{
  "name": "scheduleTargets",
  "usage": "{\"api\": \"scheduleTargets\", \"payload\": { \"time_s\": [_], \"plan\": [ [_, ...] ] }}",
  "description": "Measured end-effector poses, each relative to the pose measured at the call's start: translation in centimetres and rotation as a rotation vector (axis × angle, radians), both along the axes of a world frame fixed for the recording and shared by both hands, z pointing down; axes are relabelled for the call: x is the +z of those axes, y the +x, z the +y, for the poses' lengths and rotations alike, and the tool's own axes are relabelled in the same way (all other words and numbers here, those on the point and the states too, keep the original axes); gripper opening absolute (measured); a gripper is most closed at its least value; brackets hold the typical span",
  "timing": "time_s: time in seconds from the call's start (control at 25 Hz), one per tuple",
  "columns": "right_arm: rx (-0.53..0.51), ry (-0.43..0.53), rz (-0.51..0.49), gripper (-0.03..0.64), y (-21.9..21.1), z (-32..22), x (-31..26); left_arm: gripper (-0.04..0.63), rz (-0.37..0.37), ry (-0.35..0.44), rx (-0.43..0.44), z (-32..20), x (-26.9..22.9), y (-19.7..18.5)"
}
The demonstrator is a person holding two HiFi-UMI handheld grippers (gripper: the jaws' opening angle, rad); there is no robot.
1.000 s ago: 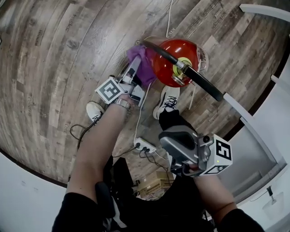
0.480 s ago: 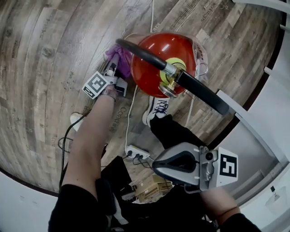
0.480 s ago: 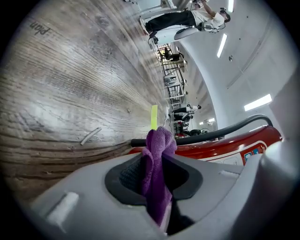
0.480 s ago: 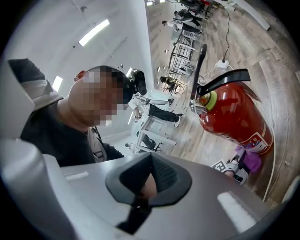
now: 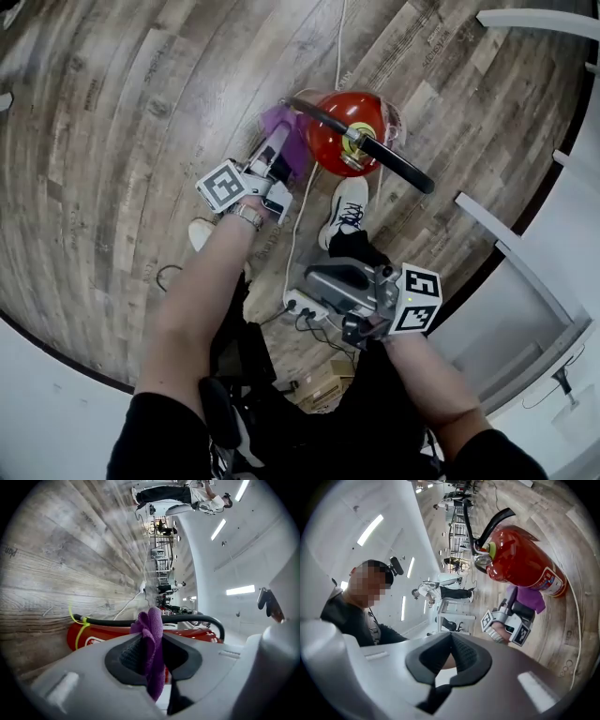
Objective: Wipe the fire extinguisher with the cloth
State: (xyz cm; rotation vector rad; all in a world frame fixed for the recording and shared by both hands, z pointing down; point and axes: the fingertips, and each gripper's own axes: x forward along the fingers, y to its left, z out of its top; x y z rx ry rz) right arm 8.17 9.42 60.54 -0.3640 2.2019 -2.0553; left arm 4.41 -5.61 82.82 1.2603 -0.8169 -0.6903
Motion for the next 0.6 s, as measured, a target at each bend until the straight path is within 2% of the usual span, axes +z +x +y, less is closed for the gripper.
{"api": "scheduleTargets", "payload": {
  "time_s": [0.12,0.28,0.36,0.48,0.6],
  "plan": [
    [-0.010,0.000,0.000,-0.002,-0.6,0.0,-2.5,0.071,0.003,0.034,0.034,-0.6,-4.8,-0.2],
    [0.022,0.030,-0.022,-0.002,-0.7,-0.5,-7.5,0.071,0.061,0.051,0.025,-0.2,-10.7,-0.3],
    [0.041,0.049,-0.026,-0.002,-0.5,-1.2,-9.4,0.071,0.101,0.089,0.021,-0.4,-13.9,-0.4],
    [0.087,0.058,-0.021,-0.002,0.0,-1.9,-12.1,0.071,0.193,0.153,0.088,0.4,-20.1,1.5],
    [0.129,0.087,-0.014,-0.002,0.5,-2.3,-15.9,0.071,0.238,0.195,0.174,2.4,-26.9,2.9]
  ]
}}
